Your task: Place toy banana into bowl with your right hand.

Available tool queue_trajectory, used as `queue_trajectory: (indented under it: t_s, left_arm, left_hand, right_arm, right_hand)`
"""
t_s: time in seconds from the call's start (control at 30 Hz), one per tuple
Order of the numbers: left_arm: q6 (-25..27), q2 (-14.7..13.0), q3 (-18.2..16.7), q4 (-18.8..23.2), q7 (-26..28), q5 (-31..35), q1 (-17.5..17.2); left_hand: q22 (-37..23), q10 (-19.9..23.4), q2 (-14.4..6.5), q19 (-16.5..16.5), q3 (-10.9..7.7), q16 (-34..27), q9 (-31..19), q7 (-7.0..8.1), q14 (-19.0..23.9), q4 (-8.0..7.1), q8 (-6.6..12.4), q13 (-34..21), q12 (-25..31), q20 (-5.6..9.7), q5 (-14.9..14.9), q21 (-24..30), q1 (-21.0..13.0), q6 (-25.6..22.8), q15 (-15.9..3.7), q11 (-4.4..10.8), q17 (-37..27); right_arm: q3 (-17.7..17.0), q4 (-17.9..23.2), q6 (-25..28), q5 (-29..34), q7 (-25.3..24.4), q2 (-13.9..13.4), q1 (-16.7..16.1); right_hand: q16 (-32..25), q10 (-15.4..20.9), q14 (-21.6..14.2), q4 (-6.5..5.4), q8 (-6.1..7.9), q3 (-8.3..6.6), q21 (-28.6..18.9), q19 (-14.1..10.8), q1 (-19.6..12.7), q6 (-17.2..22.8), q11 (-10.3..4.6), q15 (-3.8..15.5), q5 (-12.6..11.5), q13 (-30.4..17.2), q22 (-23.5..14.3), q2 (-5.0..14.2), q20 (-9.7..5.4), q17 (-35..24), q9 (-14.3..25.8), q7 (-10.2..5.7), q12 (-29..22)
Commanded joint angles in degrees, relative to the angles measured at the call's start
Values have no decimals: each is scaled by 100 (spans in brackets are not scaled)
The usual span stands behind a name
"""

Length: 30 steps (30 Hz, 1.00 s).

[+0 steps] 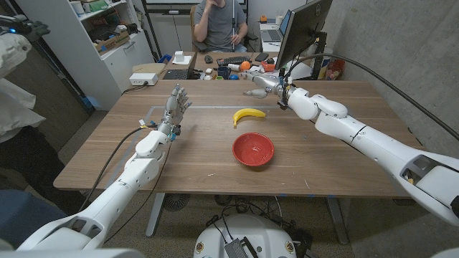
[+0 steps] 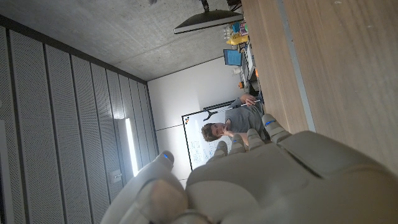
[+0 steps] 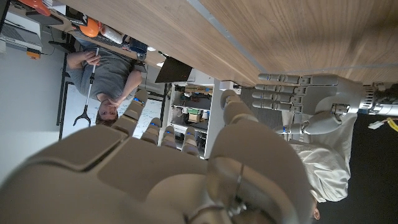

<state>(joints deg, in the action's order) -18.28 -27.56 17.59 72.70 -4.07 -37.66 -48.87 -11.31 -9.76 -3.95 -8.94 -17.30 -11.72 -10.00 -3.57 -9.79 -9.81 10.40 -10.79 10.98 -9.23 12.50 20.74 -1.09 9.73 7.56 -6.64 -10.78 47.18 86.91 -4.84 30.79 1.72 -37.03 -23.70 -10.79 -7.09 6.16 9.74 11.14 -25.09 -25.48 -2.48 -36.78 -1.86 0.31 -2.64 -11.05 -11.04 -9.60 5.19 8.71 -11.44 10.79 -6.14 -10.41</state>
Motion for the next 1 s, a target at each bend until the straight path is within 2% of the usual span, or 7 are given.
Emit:
queue_trajectory:
  t_s: [0.03, 0.17, 0.4, 0.7, 0.8, 0.83, 1.0]
  left_arm:
    - [-47, -4, -31, -25, -26, -25, -9]
    - [-58, 1, -42, -47, -28, -36, -11]
    - [-63, 2, -72, -70, -26, -72, -33]
    - [-68, 0, -70, -129, -55, -65, 11]
    - [-59, -14, -79, -117, -47, -66, 8]
    - [-59, -11, -87, -111, -37, -74, 3]
    - [-46, -18, -82, -122, -18, -51, 27]
  left_hand:
    - [-19, -542, -418, -26, -22, -34, -19, 9, -745, -11, 25, -24, 41, -17, 18, 0, 15, 416, 8, 1, -29]
    - [-19, -540, -414, -27, -20, -34, -19, 11, -744, -11, 24, -24, 41, -18, 18, -2, 16, 416, 8, 5, -30]
    - [-19, -542, -406, -28, -14, -33, -19, 15, -745, -10, 24, -24, 40, -17, 17, -7, 19, 413, 8, 2, -29]
    - [-19, -539, -398, -28, -8, -31, -19, 18, -746, -9, 26, -23, 40, -18, 16, -12, 20, 406, 12, 11, -29]
    - [-19, -539, -396, -25, -6, -30, -19, 15, -747, -8, 25, -23, 40, -18, 15, -12, 21, 406, 11, 8, -29]
    - [-19, -538, -395, -23, -6, -30, -19, 15, -746, -8, 26, -23, 41, -17, 15, -12, 21, 404, 9, 8, -29]
    - [-19, -536, -391, -30, -2, -30, -18, 20, -746, -8, 27, -23, 41, -17, 15, -18, 22, 398, 4, 2, -29]
  right_arm:
    - [463, -387, -194, 547, 331, 217, 474]
    - [603, -653, -340, 644, 354, 361, 652]
    - [867, -1207, -511, 825, 363, 646, 1004]
    - [1370, -2430, -805, 999, 344, 1187, 1615]
    - [1502, -2617, -848, 1070, 246, 1241, 1710]
    - [1521, -2791, -937, 980, 280, 1301, 1761]
    - [1642, -2951, -897, 985, 227, 1289, 1829]
  right_hand:
    - [-13, -39, 49, 25, 3, -47, 32, 26, -111, 17, -29, 12, -35, -16, -7, -30, 62, 0, 29, -76, -10]
    - [-62, 78, -30, 54, 58, -133, 69, -27, -297, 131, -42, 46, -36, -13, -8, 26, 55, 5, 30, -88, -72]
    - [-86, 190, -95, 64, 85, -166, 86, -116, -419, 206, -70, 85, -19, -12, -9, 5, -47, 15, 30, -75, -115]
    - [-120, 305, -199, 53, 116, -193, 98, -235, -529, 320, -79, 132, -3, -10, -9, -6, -75, 24, 29, -57, -148]
    - [-126, 333, -224, 53, 118, -201, 103, -259, -554, 334, -94, 143, 0, -9, -9, -14, -83, 26, 28, -58, -156]
    - [-129, 344, -234, 52, 118, -203, 103, -268, -560, 336, -96, 152, 1, -9, -9, -14, -87, 25, 28, -55, -159]
    - [-139, 408, -278, 49, 117, -213, 104, -330, -595, 355, -109, 185, 6, -9, -9, -35, -121, 26, 27, -43, -177]
